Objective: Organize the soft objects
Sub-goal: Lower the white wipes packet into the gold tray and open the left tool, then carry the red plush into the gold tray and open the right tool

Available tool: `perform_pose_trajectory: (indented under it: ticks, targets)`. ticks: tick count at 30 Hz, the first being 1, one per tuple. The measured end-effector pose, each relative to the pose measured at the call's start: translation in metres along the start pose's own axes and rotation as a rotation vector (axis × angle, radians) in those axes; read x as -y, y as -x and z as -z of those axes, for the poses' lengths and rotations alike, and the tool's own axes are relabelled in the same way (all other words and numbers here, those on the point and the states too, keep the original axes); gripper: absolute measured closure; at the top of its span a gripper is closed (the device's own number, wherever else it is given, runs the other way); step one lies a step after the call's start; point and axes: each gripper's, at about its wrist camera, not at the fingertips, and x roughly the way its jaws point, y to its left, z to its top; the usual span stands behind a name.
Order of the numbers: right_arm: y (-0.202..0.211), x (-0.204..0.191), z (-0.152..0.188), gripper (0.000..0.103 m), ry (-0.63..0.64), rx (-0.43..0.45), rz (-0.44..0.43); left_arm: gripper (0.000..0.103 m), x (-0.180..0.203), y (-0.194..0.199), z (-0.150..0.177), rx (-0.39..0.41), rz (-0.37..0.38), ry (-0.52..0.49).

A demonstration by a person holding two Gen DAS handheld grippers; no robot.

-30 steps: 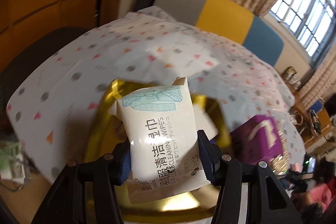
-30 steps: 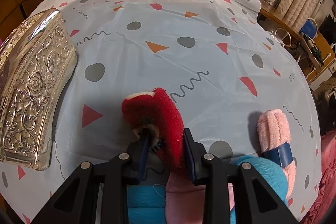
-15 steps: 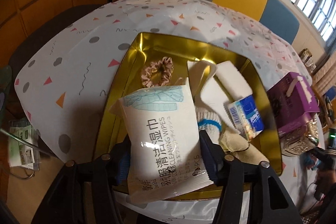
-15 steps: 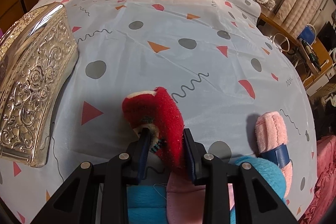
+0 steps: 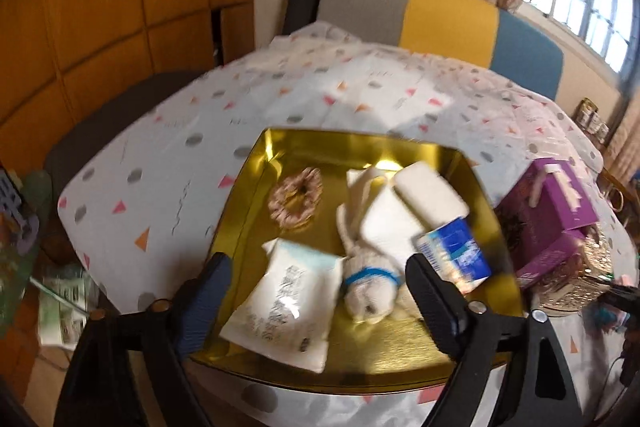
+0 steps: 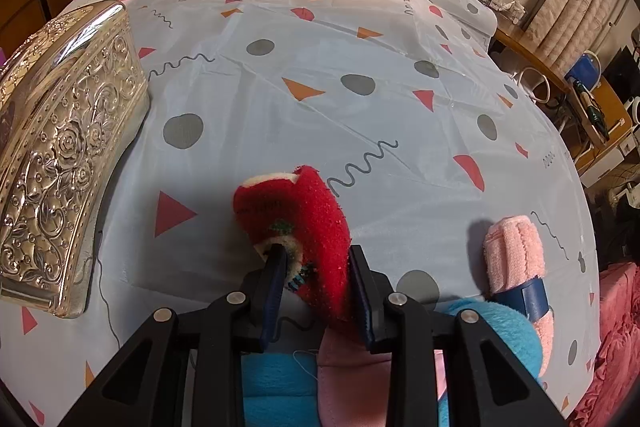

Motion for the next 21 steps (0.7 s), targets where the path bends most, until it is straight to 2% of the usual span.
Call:
perform_pose_trajectory:
  ticks: [2, 8, 15, 21]
  targets:
    - [0.001, -0.001, 0.000, 0.073, 0.004, 0.000, 0.006, 0.007, 0.011, 0.006, -0.001, 0.016, 0.003, -0.028]
    - [0.002, 0.003, -0.002, 0.078, -0.024, 0.003, -0.007, 0.001, 0.028, 0.019, -0.003, 0.050, 0.019, -0.067]
    - [0.007, 0.012, -0.004, 0.086, -0.080, 0.033, -0.031, 0.000, 0.041, 0.022, 0.003, 0.046, 0.009, -0.101]
    - [0.021, 0.019, -0.007, 0.086, -0.136, 0.099, -0.095, 0.000, 0.049, 0.021, 0.008, 0.028, 0.007, -0.122]
